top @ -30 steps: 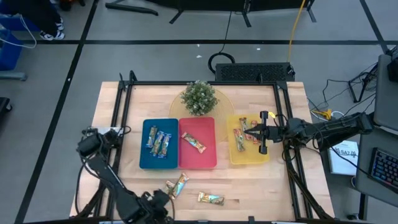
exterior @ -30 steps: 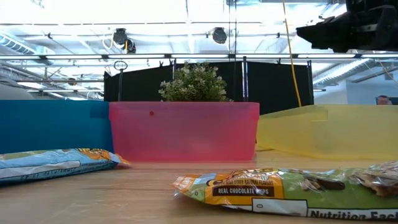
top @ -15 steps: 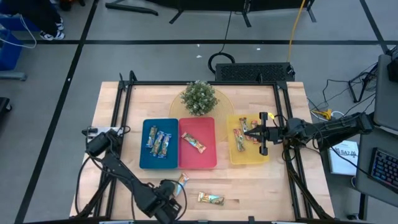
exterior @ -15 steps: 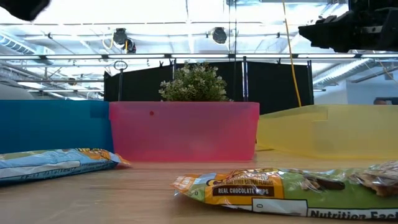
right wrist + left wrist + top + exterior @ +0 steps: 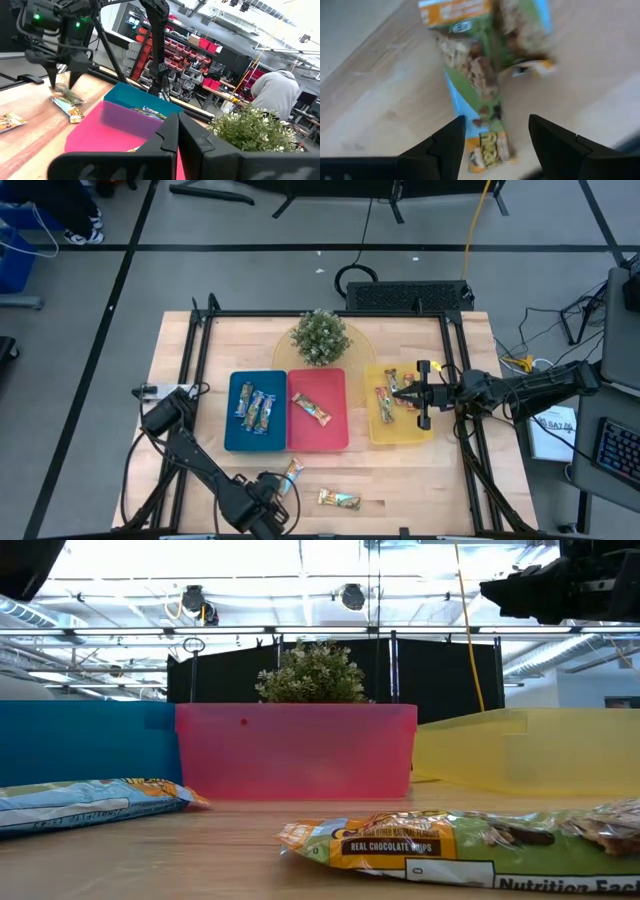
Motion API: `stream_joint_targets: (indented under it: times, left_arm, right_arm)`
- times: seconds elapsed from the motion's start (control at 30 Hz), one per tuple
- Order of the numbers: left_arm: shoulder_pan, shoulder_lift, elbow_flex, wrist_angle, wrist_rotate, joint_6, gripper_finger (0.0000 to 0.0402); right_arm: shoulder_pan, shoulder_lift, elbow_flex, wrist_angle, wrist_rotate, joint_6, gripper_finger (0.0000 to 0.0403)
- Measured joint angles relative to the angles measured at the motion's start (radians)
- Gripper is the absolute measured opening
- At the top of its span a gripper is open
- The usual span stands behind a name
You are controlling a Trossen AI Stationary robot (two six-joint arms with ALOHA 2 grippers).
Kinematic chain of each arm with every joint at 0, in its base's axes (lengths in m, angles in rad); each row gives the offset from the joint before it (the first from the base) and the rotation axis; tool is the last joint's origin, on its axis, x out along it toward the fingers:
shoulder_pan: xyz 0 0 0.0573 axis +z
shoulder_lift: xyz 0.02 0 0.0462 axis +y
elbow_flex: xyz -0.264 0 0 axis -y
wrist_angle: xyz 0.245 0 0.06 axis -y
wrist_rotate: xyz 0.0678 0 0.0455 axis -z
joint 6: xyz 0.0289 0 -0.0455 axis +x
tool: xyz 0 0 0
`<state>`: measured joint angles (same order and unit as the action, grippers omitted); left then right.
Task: Pick and place Granola Bars by type
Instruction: Put the left yellow granola bar into the red bin
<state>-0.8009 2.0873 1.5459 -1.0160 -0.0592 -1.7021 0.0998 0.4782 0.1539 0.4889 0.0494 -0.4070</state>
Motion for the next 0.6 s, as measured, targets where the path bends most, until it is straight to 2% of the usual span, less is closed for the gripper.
stream_joint_targets:
  times: [0.43,0.6]
  left_arm:
    - [0.006,0.07,0.003,0.021,0.021,0.074,0.0223]
    - [0.008,0.072,0.003,0.029,0.03,0.072,0.0174]
  right_arm:
    - [0.0,0.004,0.0,0.0,-0.002,0.004,0.0]
    - [0.0,0.004,0.0,0.0,-0.002,0.003,0.0]
